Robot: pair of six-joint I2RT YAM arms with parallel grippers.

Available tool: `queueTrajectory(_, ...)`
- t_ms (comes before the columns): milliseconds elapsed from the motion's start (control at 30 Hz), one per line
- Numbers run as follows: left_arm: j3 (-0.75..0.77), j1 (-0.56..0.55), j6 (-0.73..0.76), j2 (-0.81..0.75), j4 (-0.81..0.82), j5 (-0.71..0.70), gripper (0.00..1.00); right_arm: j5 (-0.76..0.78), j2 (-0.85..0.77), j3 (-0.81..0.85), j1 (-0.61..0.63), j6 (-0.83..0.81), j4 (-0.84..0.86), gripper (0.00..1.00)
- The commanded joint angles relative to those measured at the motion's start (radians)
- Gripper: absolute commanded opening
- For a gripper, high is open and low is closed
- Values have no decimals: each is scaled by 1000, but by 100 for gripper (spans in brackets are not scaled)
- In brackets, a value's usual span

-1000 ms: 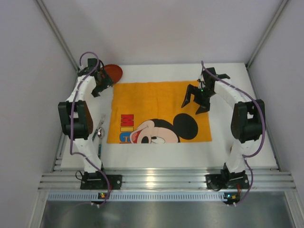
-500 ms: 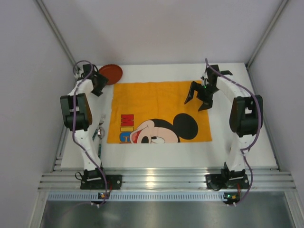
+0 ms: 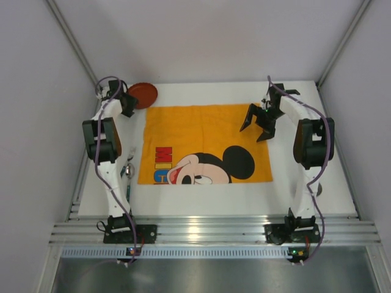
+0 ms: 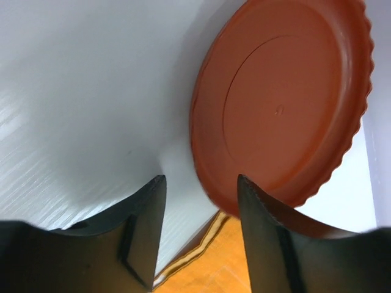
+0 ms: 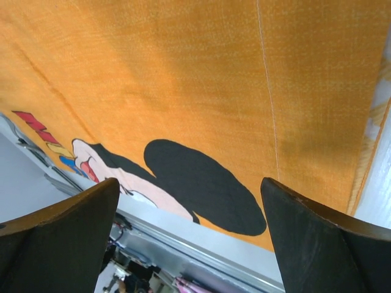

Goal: Set the dinner table for one person

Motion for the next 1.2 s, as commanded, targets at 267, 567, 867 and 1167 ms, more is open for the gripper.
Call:
queueTrajectory(267,215,1,-51,164,-111,42,0,-23,19,49,-27,-4,-13,100)
queueTrajectory(567,91,9,31,3,-62,38,0,-25,14,35,-27,2,-7,100)
queueTrajectory(867,189,-6,224,-74,-87,212,0,6,-56,-55,-1,7,20,100)
queueTrajectory(1167,-28,-178,391,-275,-120,284,0,17,-176,-204,40,30,88,100)
